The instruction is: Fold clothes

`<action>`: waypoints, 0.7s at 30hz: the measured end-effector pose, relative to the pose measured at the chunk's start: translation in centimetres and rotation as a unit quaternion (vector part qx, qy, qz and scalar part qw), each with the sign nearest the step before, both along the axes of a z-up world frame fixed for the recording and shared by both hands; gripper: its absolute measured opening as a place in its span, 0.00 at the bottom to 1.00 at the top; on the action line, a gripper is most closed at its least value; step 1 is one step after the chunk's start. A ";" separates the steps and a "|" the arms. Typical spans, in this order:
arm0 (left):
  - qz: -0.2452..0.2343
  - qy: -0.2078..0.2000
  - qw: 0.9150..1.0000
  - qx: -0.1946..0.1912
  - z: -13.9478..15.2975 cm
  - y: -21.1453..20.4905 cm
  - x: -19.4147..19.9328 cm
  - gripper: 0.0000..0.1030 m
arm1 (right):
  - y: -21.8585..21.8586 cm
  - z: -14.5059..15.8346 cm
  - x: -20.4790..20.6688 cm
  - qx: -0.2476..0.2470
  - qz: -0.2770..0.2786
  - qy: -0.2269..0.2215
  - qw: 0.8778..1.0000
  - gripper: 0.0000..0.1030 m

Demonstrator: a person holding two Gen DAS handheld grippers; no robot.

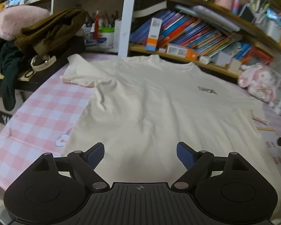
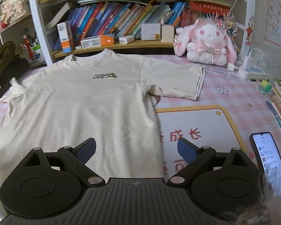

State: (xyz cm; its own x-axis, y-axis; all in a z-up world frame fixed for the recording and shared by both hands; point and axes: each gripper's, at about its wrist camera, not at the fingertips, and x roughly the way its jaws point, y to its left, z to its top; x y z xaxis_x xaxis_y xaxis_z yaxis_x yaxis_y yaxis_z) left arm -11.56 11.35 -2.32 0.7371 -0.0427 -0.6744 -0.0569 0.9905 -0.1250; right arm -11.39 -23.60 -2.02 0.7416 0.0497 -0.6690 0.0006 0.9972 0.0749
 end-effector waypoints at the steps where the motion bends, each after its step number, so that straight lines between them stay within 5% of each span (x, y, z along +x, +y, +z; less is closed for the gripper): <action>1: 0.005 0.004 1.000 0.004 -0.2 -0.9 0.5 0.84 | -0.7 -0.1 0.5 0.004 0.001 0.002 1.000 0.91; 12: 0.016 0.042 0.998 0.041 -1.2 -9.4 2.6 0.84 | -8.3 -0.8 6.0 0.070 0.018 0.038 0.997 0.88; 19: 0.040 0.068 0.995 0.062 -1.9 -12.2 2.7 0.84 | -12.0 -1.5 9.9 0.108 0.023 0.058 0.992 0.57; 21: 0.050 0.075 0.994 0.066 -2.2 -12.5 2.6 0.84 | -12.7 -1.7 11.0 0.109 0.023 0.059 0.992 0.56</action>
State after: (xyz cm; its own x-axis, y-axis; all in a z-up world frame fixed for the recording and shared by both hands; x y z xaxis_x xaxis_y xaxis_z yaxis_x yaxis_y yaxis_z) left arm -8.98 -1.12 -4.55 0.6248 0.1216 -0.7712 -0.1630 0.9863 0.0234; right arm -0.39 -36.31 -3.74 0.6516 0.2354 -0.7212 -0.0236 0.9565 0.2909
